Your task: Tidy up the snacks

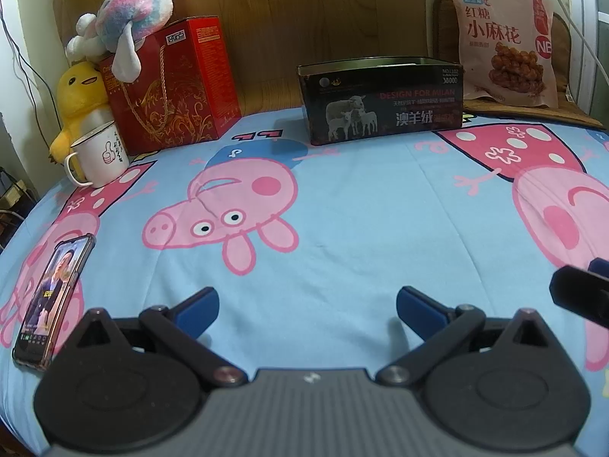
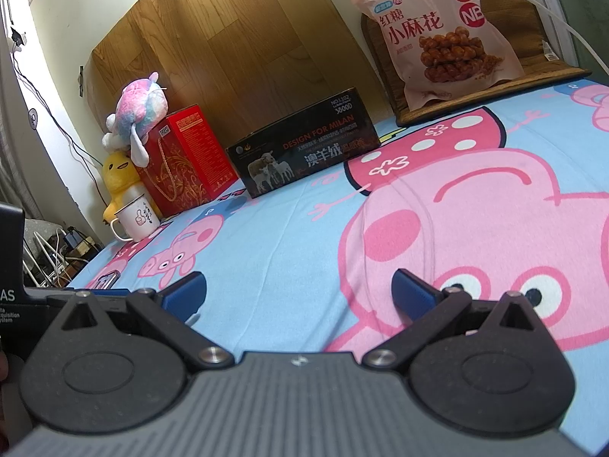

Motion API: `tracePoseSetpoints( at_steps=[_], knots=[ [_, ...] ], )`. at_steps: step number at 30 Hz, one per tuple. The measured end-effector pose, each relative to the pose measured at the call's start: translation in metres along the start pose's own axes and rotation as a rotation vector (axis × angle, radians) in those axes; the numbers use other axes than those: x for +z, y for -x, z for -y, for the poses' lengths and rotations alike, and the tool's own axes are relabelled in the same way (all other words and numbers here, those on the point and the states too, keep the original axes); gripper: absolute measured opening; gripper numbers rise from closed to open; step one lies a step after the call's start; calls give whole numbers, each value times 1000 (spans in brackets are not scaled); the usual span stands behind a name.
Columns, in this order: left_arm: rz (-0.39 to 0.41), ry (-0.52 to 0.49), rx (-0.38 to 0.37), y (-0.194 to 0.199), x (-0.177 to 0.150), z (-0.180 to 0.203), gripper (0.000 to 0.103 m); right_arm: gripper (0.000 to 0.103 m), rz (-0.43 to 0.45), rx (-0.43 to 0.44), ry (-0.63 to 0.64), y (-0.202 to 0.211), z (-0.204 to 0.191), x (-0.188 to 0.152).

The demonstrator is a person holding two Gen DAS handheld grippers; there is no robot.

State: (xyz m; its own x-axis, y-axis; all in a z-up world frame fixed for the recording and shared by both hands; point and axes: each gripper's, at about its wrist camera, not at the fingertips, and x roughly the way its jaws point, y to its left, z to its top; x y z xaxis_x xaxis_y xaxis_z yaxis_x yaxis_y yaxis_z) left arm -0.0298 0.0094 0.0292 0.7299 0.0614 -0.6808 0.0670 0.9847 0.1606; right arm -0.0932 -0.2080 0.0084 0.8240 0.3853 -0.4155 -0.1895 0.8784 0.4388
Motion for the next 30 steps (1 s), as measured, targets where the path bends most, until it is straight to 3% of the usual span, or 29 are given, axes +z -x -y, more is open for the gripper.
tracePoseSetpoints(
  at_steps=[30],
  knots=[
    [-4, 0, 1, -2, -2, 0, 103, 103, 1, 0, 0, 0, 0, 0]
  ],
)
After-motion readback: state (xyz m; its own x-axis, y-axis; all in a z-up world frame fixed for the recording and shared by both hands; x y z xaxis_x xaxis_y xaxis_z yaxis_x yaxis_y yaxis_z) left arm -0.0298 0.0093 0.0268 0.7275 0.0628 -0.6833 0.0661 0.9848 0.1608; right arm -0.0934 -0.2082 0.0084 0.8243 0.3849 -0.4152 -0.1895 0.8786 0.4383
